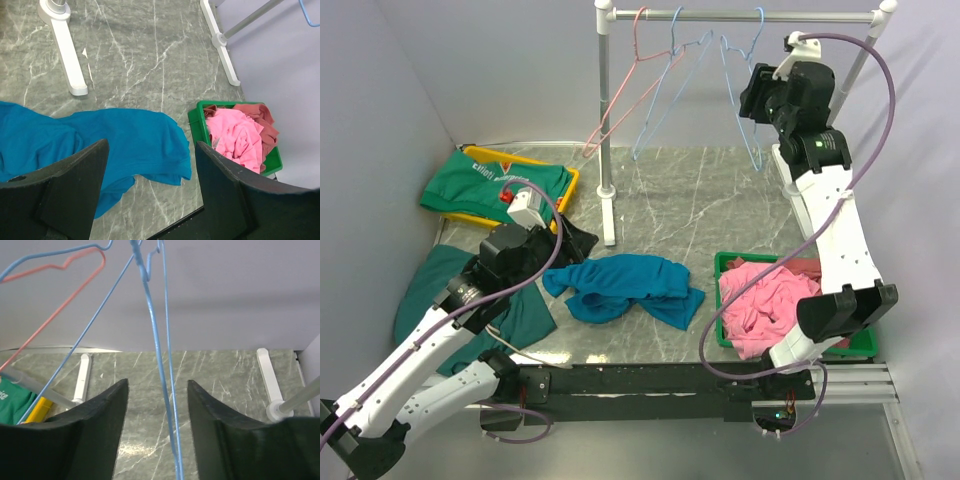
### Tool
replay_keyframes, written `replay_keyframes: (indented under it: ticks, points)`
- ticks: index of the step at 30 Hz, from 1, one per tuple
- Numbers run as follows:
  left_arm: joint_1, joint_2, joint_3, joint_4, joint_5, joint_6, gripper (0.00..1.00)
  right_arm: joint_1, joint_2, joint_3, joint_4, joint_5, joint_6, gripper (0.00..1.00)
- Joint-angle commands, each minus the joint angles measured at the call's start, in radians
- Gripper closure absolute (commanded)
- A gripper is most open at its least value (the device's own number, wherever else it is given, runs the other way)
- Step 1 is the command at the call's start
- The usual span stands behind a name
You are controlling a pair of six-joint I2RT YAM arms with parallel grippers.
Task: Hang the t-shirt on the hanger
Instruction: Pick up the hanger from the clothesline.
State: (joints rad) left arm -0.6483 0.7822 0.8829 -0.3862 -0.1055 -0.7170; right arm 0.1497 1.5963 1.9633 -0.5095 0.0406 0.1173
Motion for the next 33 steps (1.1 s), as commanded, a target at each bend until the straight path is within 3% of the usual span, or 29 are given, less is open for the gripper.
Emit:
replay_keyframes:
  ticks: [1,8,12,17,20,33]
  points:
    - [0.004,-0.021,0.044,0.007,0.004,0.025,0.25,-0.009,0.036,0.046,-0.011,0.019,-0.028,0.46]
    - [0.004,-0.026,0.041,0.001,0.004,0.024,0.25,-0.009,0.077,0.052,-0.015,0.038,-0.039,0.48]
    - [0.004,-0.034,0.036,0.001,0.001,0.021,0.25,-0.006,0.065,0.04,-0.009,0.038,-0.025,0.67]
    - [0.004,-0.035,0.028,0.0,0.001,0.019,0.25,-0.007,0.056,0.06,-0.021,0.068,-0.034,0.8]
    - [0.004,-0.04,0.028,0.0,-0.002,0.019,0.25,-0.007,0.054,0.089,-0.035,0.088,-0.036,1.0]
    - [0.006,-0.035,0.019,-0.003,-0.019,0.022,0.25,0.005,-0.037,0.108,-0.024,0.096,-0.044,1.0]
